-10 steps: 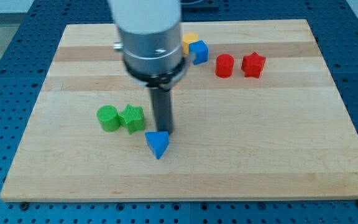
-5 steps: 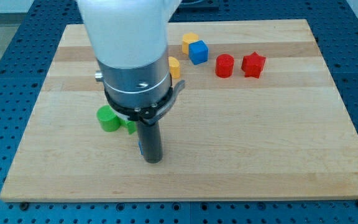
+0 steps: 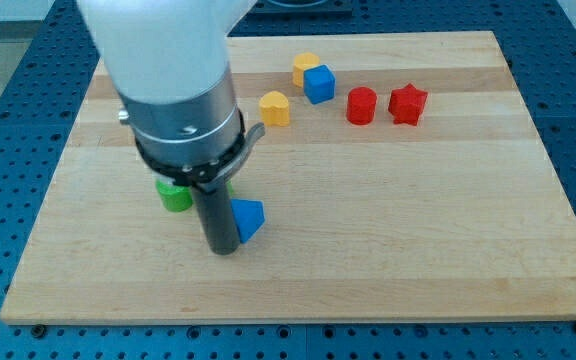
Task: Push the blue triangle to the center
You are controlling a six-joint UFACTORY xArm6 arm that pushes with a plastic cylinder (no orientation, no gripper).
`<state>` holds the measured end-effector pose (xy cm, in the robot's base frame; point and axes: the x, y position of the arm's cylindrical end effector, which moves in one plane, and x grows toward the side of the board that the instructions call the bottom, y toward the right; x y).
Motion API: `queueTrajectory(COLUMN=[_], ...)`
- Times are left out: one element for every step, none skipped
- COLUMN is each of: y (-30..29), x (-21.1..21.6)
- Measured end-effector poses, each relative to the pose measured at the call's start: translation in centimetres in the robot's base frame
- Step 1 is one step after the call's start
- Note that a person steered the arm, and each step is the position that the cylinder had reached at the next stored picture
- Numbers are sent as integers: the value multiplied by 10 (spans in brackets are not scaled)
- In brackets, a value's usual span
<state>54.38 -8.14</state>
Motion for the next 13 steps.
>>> queueTrajectory(y=[7, 8, 19, 36, 37, 37, 37, 37, 41, 41, 41, 41, 41], x=[-15, -19, -19, -20, -28, -33, -34, -40, -67, -92, -110, -125, -136])
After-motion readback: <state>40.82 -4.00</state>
